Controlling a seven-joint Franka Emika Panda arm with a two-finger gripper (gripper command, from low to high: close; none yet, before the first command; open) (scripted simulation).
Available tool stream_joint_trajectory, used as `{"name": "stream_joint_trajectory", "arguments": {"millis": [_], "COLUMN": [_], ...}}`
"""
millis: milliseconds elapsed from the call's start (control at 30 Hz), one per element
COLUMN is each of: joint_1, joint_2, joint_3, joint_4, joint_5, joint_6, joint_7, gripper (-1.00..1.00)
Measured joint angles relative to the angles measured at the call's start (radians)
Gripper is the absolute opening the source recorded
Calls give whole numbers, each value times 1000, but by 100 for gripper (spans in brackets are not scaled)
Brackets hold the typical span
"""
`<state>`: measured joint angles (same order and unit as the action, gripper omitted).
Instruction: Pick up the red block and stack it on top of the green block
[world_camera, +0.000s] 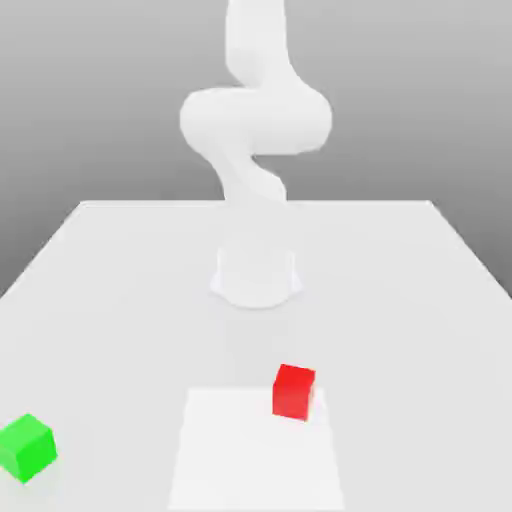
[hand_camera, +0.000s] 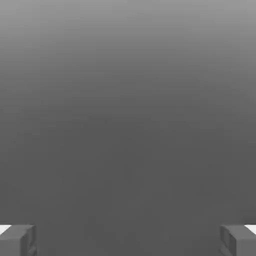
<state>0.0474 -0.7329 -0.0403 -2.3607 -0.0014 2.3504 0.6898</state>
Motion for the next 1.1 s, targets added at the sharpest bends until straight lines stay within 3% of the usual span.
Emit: {"name": "stream_joint_trajectory", "arguments": {"millis": [300, 667, 867, 1033, 1067, 1100], "joint_1": [187, 328, 350, 276, 252, 252], "joint_2": [288, 616, 765, 894, 918, 918], "joint_3": [-138, -203, -188, -80, -53, -53], "joint_4": [-245, -529, -528, -511, -509, -509], "joint_5": [-9, -59, 41, 177, 193, 193], "joint_6": [209, 453, 575, 683, 704, 704], "joint_7": [-453, -945, -1059, -1156, -1167, -1167], "gripper": [0, 0, 0, 0, -100, -100]}}
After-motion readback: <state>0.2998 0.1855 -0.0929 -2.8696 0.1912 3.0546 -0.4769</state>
